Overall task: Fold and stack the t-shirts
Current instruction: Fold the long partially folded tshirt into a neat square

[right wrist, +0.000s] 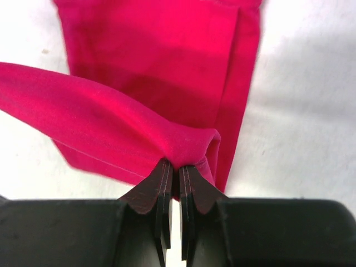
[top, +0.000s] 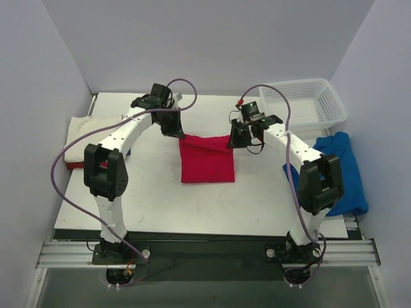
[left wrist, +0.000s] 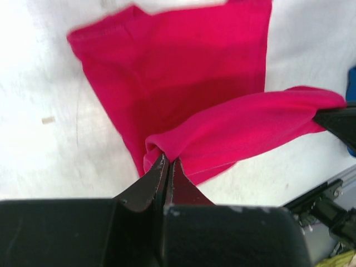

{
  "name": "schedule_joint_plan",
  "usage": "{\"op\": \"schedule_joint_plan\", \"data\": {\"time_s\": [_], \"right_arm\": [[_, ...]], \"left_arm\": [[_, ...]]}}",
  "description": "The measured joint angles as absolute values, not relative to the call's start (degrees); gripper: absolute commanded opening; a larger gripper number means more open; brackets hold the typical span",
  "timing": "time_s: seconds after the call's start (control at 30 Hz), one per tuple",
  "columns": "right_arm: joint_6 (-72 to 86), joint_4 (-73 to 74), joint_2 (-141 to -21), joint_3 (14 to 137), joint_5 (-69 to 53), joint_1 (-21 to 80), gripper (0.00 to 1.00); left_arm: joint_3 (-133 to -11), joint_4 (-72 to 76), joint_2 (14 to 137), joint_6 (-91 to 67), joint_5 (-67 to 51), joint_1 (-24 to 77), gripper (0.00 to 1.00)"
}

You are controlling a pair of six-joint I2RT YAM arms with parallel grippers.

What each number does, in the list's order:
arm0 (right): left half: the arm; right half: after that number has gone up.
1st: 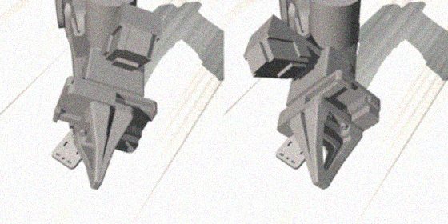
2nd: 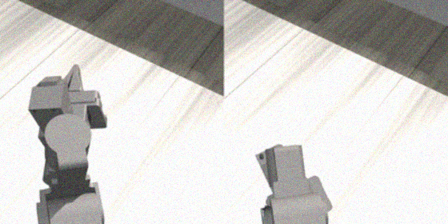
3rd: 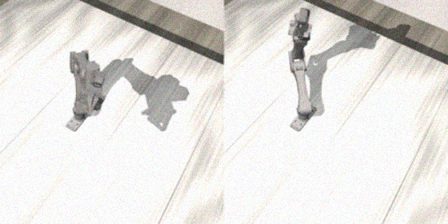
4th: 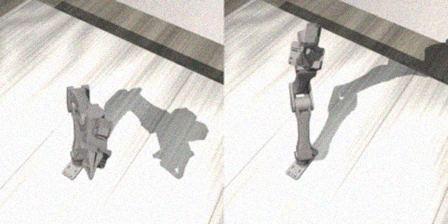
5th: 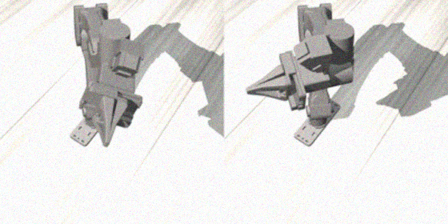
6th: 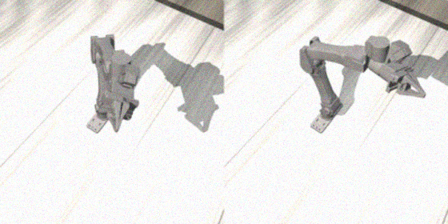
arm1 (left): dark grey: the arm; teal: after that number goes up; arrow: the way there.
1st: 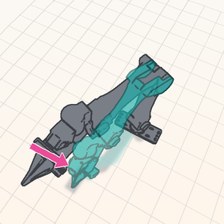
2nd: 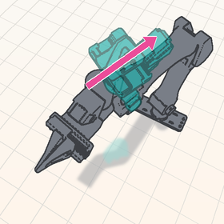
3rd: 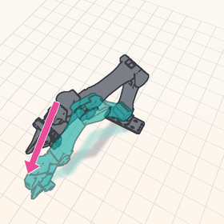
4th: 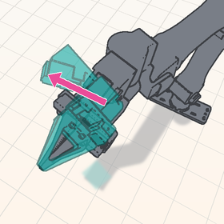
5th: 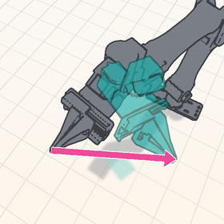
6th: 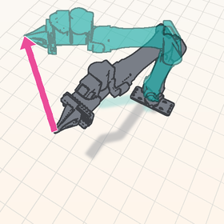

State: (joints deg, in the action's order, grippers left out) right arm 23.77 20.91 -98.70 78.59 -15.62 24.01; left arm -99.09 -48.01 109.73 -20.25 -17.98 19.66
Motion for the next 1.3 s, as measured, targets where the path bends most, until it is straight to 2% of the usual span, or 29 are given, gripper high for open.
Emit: {"op": "schedule_joint_plan", "data": {"time_s": [0.2,0.37,0.43,0.5,0.57,0.6,0.77,0.97,1.13,1.3], "right_arm": [[23.2,20.0,-110.7,86.5,-17.0,21.6,0.0],[22.6,19.9,-119.3,96.1,-18.5,20.6,0.0],[22.6,20.1,-121.2,98.7,-18.9,20.3,0.13],[22.7,20.1,-122.2,100.5,-19.4,19.8,0.25],[22.5,20.3,-122.4,101.6,-19.4,19.2,0.29],[22.5,20.3,-122.4,102.1,-19.4,19.0,0.31],[22.8,20.1,-122.4,104.7,-19.3,17.0,0.32],[23.6,19.4,-121.8,105.3,-18.2,14.9,0.33],[23.9,18.9,-118.3,101.5,-18.0,15.0,0.33],[23.9,19.1,-114.7,96.8,-18.0,17.7,0.33]], "left_arm": [[-110.3,-48.2,122.5,-20.1,-18.3,18.5,0.0],[-114.5,-49.1,128.8,-20.1,-18.3,17.8,0.0],[-116.0,-49.5,130.4,-20.1,-18.3,17.6,0.01],[-116.7,-49.5,131.2,-20.1,-18.1,17.5,0.19],[-116.7,-49.5,131.3,-20.0,-17.4,17.5,0.26],[-116.8,-49.4,131.3,-20.0,-16.9,17.5,0.26],[-116.2,-46.2,130.2,-20.3,-13.3,17.3,0.29],[-110.8,-40.0,121.8,-20.5,-10.9,16.6,0.32],[-108.8,-37.7,116.4,-19.9,-13.4,16.4,0.32],[-105.3,-37.9,115.9,-18.6,-18.8,17.0,0.32]]}}
